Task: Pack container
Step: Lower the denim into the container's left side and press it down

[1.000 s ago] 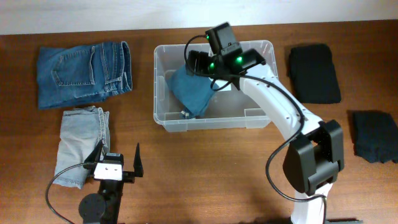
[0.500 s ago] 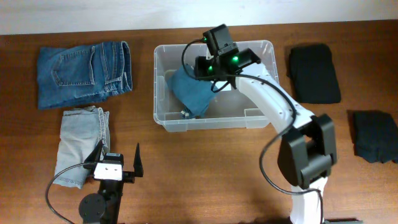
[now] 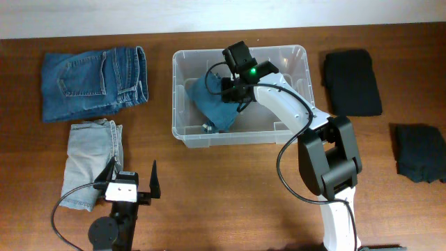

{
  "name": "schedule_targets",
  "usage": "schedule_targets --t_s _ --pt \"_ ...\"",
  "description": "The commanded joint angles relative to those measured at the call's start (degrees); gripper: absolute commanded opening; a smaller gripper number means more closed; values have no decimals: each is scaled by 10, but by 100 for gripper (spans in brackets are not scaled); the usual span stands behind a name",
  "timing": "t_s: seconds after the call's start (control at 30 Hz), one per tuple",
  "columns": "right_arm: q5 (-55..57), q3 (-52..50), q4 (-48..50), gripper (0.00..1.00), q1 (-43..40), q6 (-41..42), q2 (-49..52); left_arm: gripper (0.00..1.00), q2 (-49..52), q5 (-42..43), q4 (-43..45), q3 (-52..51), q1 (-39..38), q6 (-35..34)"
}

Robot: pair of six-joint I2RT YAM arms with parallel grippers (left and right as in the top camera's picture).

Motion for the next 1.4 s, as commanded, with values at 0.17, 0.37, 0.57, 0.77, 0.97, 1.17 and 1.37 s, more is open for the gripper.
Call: schedule_targets --t_s 0.17,0.37,0.57,0.77,0.97,1.17,1.37 --pt "0 5 -32 12 19 41 3 99 -3 -4 -3 -2 4 7" --pt "-34 5 -35 12 34 55 3 99 -3 -4 -3 -2 4 7" --pt "-58 5 -36 7 44 61 3 99 -3 -4 -3 -2 4 7" --pt "-75 5 -53 4 43 80 3 99 -3 -4 -3 -2 4 7" --pt "-140 5 -52 4 44 80 3 99 -3 -4 -3 -2 4 7" --pt "-150 5 -50 4 58 80 3 99 -3 -4 -3 -2 4 7" --pt "-145 6 -45 5 64 73 3 99 -3 -4 -3 -2 4 7"
